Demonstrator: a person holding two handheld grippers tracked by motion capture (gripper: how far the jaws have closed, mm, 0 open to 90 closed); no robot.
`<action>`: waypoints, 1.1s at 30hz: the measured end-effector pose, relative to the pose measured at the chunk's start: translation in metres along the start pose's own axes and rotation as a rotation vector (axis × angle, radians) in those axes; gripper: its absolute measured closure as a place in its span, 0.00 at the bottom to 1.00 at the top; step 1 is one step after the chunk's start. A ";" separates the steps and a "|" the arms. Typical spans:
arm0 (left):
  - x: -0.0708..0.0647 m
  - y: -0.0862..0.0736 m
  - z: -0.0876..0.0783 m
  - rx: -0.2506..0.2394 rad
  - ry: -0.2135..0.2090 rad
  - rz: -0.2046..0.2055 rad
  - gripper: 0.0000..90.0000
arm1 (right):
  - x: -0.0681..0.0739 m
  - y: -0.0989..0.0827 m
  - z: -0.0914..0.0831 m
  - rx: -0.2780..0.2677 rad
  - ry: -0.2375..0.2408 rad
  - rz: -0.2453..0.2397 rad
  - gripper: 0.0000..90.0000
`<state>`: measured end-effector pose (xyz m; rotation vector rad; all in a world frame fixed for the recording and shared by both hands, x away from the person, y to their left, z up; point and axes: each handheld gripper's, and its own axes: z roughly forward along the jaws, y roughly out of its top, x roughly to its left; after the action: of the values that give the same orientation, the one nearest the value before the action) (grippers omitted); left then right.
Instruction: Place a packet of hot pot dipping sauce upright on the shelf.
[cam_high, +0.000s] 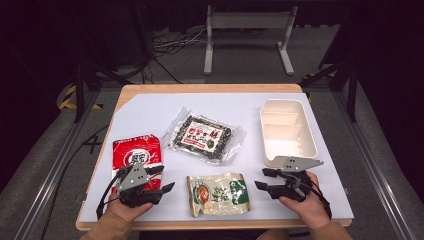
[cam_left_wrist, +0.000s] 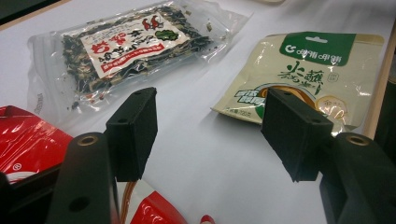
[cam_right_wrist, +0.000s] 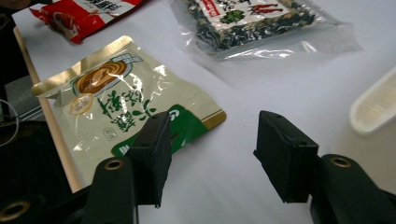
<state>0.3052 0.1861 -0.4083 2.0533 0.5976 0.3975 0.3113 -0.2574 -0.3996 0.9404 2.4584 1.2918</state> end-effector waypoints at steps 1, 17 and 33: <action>0.000 0.000 0.000 0.001 0.000 0.001 0.40 | 0.001 0.000 0.001 0.006 0.008 0.001 0.48; -0.001 0.000 0.002 0.015 0.000 0.013 0.40 | 0.019 -0.001 0.019 0.123 0.115 -0.010 0.41; -0.002 -0.001 0.003 0.020 -0.001 0.022 0.40 | 0.022 -0.006 0.032 0.204 0.185 0.016 0.37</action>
<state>0.3051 0.1836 -0.4103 2.0809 0.5808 0.4049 0.3061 -0.2249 -0.4208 0.9262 2.7729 1.1991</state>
